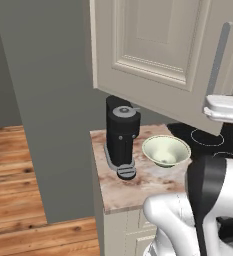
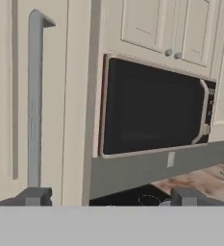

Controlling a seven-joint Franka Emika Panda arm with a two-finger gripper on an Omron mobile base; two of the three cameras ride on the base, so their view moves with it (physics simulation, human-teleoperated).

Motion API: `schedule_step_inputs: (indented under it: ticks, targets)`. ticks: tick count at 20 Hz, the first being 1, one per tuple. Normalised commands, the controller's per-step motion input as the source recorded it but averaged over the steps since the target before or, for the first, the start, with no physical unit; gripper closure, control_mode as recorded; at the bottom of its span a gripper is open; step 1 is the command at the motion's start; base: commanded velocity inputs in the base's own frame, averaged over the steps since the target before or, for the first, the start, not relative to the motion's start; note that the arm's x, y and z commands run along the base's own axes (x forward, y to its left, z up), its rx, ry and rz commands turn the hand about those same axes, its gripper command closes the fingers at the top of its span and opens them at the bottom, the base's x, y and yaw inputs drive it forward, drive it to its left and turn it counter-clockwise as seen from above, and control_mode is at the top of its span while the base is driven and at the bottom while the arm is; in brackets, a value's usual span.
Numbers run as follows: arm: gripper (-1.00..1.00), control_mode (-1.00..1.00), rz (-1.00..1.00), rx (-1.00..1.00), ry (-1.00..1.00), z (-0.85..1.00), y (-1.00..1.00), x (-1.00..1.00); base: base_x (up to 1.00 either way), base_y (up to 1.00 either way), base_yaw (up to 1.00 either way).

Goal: Open the cabinet and move the ladle to the pot. Then close the cabinet.

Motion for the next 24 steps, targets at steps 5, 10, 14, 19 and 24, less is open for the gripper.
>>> schedule_step_inputs:
  ticks: [5,10,14,19,24]
  targets:
    - [-1.00,-1.00,0.05,0.02,0.06,0.04,-0.35,-0.60,0.00,0.00,0.00]
    - [-1.00,-1.00,0.12,0.12,0.02,0.00,-0.48,-0.09,0.00,0.00,0.00]
    - [-1.00,-1.00,0.11,0.24,0.00,0.00,-0.43,-0.04,0.00,0.00,0.00]
    - [-1.00,-1.00,0.22,0.33,0.01,0.00,-0.25,0.00,0.00,0.00,0.00]
    - [-1.00,-1.00,0.20,0.29,0.00,0.00,-0.02,0.08,0.00,0.00,0.00]
